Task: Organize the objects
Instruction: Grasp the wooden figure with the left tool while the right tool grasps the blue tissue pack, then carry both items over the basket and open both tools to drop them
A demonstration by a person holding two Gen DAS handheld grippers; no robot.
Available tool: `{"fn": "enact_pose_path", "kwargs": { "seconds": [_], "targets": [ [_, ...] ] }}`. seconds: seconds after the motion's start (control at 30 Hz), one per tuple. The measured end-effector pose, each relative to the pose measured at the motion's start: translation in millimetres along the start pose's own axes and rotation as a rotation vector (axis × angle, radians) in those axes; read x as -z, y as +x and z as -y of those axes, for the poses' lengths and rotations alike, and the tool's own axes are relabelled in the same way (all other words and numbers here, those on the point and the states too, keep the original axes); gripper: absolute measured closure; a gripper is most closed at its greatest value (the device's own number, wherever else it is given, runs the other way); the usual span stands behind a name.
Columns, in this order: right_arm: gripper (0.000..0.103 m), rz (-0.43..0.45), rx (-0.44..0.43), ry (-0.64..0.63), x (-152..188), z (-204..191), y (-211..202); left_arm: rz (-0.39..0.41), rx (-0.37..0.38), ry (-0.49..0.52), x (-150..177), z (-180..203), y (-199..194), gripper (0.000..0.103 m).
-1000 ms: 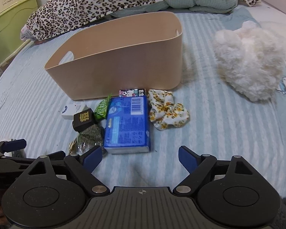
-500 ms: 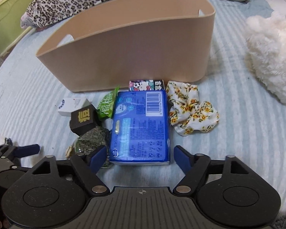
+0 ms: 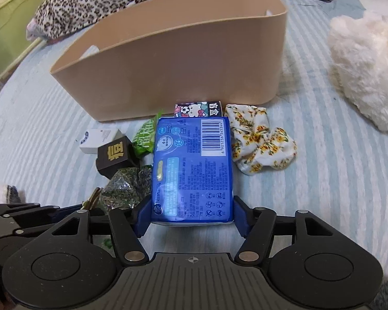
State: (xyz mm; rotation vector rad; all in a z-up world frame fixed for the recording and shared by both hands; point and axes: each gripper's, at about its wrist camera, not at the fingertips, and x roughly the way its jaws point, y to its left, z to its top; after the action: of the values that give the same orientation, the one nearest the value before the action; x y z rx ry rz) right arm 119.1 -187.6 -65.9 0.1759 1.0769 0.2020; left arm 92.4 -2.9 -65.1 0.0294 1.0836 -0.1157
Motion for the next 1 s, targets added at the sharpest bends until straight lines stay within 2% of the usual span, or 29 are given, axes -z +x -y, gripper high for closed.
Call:
{"fn": "enact_pose_path", "kwargs": {
  "seconds": [0.3,0.6,0.77,0.87,1.0],
  "targets": [
    [0.043,0.151,-0.008,0.029,-8.6,1.4,-51.8,0.11,-0.017,-0.025,-14.1,-16.5,-40.3,0.091],
    [0.043,0.302,-0.004,0.009,-47.1,-0.6,-93.1,0.286,-0.063,-0.004,-68.7,-27.7,-79.1,0.091],
    [0.043,0.363,0.014,-0.004,-78.3,-0.9,-96.3,0.369,-0.098,0.029,-105.3,-24.4,-83.3,0.091],
    [0.043,0.375,0.016,-0.005,-98.7,-1.0,-92.5,0.379,-0.11,0.033,-126.5,-21.7,-73.9,0.091],
    [0.043,0.386,0.039,-0.01,-121.3,-3.1,-80.4,0.401,-0.166,0.038,-150.8,-12.2,-54.6,0.091]
  ]
}}
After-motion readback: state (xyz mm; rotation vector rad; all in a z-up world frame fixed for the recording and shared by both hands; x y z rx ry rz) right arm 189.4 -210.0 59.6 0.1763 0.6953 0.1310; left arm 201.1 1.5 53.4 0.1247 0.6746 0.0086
